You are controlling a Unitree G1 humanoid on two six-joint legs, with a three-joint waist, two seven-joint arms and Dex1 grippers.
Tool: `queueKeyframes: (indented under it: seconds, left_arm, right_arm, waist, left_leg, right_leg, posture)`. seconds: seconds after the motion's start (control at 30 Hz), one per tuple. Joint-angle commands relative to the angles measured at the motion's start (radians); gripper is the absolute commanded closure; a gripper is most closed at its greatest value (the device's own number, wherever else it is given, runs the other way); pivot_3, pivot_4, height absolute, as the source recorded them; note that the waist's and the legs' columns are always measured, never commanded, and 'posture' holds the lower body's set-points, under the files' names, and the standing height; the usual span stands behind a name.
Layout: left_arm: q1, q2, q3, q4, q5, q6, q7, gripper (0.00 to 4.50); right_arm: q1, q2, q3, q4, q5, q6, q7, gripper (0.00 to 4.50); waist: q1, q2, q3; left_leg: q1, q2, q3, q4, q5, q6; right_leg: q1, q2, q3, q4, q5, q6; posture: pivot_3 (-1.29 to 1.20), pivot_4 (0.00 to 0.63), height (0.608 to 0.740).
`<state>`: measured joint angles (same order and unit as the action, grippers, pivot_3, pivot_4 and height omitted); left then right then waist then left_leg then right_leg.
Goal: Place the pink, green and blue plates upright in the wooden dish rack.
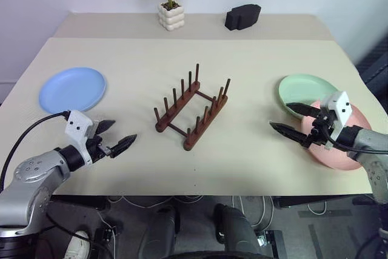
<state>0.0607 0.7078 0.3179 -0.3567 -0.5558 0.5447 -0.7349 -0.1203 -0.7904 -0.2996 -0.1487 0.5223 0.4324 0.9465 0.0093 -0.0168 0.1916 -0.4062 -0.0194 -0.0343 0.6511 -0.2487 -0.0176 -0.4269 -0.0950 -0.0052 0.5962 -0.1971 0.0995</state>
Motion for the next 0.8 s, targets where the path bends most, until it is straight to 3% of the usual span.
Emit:
queueKeyframes:
  seconds: [0.03, 0.33, 0.53, 0.67, 0.8]
  left_arm:
    - [-0.027, 0.009, -0.006, -0.014, -0.009, -0.007, -0.017, 0.0]
    - [-0.017, 0.011, -0.03, -0.023, -0.019, 0.005, -0.051, 0.0]
    - [0.07, 0.044, -0.029, -0.124, -0.12, 0.086, -0.132, 0.0]
    - [0.079, 0.046, -0.133, -0.173, -0.096, 0.109, -0.127, 0.0]
    - [-0.001, -0.01, -0.329, -0.169, 0.045, 0.083, -0.038, 0.0]
  right_arm:
    - [-0.018, 0.018, 0.001, -0.043, 0.006, -0.012, -0.025, 0.22]
    - [-0.041, 0.062, 0.049, -0.044, -0.016, -0.03, -0.072, 0.22]
    - [-0.035, 0.067, 0.061, -0.058, -0.013, -0.025, -0.08, 0.22]
    - [-0.032, 0.073, 0.071, -0.081, -0.008, -0.019, -0.086, 0.22]
    - [-0.006, 0.09, 0.092, -0.137, 0.004, 0.002, -0.103, 0.22]
  waist:
    - [-0.001, 0.0, 0.0]
    - [0.001, 0.0, 0.0]
    - [0.001, 0.0, 0.0]
    - [0.002, 0.001, 0.0]
    - [0.006, 0.001, 0.0]
  left_leg:
    - [0.0, 0.001, 0.001, 0.0, 0.0, 0.0]
    - [-0.001, 0.0, 0.002, -0.001, 0.0, 0.0]
    - [-0.001, 0.0, 0.002, -0.001, 0.0, 0.0]
    - [0.0, 0.0, 0.002, -0.001, 0.0, 0.0]
    - [-0.001, 0.0, 0.002, 0.0, 0.0, 0.0]
  right_leg:
    - [0.0, 0.0, 0.0, 0.0, 0.0, 0.001]
    - [-0.002, 0.001, 0.0, 0.0, 0.001, -0.001]
    - [-0.002, 0.001, 0.0, 0.0, 0.001, -0.002]
    - [-0.001, 0.0, 0.0, 0.0, 0.001, -0.002]
    - [-0.001, 0.001, 0.0, 0.0, 0.001, -0.002]
  posture:
    - [0.0, 0.15, 0.737]
    - [0.0, 0.15, 0.737]
    - [0.0, 0.15, 0.737]
    - [0.0, 0.15, 0.737]
    - [0.0, 0.15, 0.737]
